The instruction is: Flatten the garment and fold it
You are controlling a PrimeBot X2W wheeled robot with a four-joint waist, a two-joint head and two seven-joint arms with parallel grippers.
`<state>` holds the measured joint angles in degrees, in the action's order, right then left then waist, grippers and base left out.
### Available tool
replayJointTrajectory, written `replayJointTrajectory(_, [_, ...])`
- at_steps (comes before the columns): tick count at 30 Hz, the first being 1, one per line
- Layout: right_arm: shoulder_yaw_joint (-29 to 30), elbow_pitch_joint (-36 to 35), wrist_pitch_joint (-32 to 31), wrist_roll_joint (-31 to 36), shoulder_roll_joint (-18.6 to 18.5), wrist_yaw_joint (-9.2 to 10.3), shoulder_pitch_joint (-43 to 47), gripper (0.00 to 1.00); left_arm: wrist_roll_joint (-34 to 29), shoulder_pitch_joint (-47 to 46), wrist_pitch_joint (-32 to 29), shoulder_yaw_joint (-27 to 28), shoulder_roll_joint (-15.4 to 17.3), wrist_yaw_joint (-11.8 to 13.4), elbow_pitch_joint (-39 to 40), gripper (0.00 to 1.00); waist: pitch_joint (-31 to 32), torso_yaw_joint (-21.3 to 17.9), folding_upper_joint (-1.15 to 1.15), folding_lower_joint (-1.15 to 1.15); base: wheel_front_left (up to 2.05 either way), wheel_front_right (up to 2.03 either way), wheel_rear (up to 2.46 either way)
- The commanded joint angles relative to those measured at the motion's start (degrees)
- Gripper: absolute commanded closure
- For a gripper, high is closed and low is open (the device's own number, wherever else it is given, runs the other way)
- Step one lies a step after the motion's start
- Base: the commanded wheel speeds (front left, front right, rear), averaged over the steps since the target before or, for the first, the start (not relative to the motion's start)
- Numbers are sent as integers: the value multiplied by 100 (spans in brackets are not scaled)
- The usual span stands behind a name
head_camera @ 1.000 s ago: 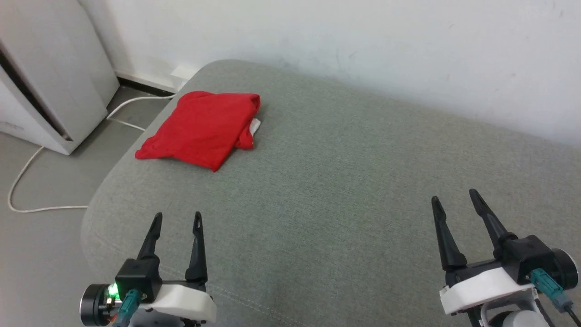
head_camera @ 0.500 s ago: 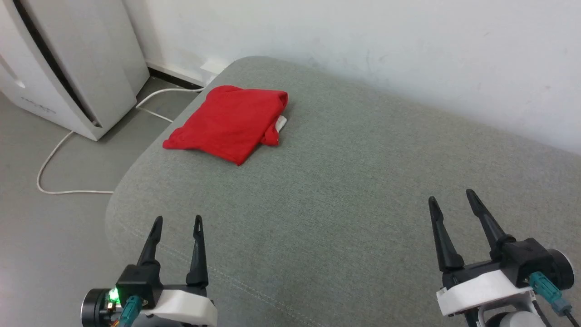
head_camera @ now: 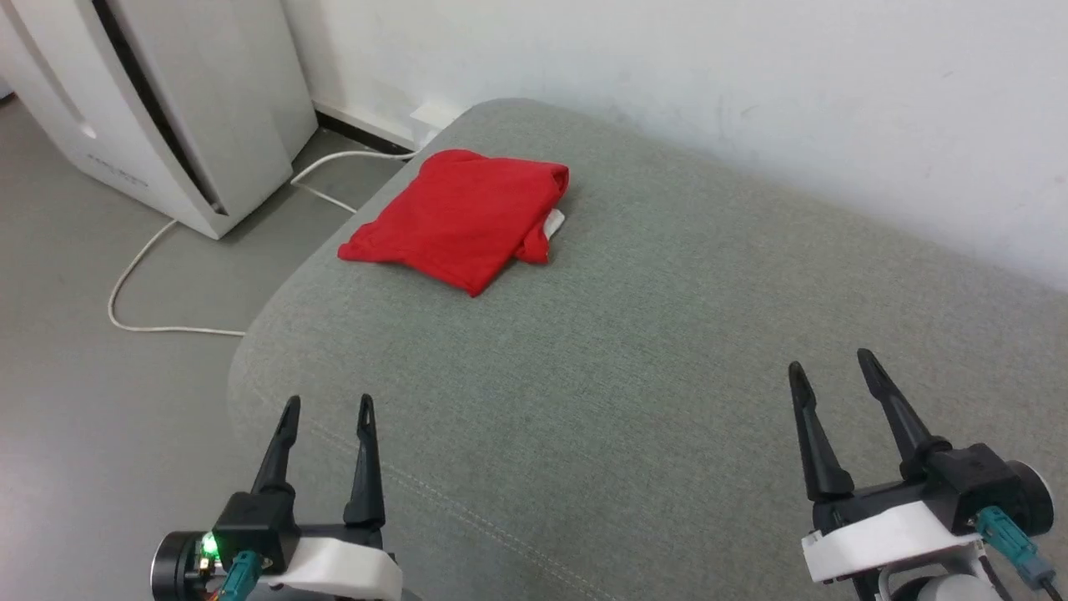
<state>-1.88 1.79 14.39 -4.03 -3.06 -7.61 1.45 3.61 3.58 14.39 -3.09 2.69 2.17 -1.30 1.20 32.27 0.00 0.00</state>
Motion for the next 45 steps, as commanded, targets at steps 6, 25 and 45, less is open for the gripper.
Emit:
replayJointTrajectory(6, [8,11,61,-1,18,12,58,0,84,81,61,-40,19,92,21,0,-96,61,0,0,0,0,0])
replayJointTrajectory(25, [-116,-162,61,685,18,12,-150,0,751,-920,61,99,105,-275,-604,0,-1205,-505,0,0,0,0,0])
replayJointTrajectory(45, [-668,-1017,61,1070,-164,12,-884,0,2369,-5458,-4077,224,2117,-959,-3634,0,-3353,-1903,0,0,0,0,0])
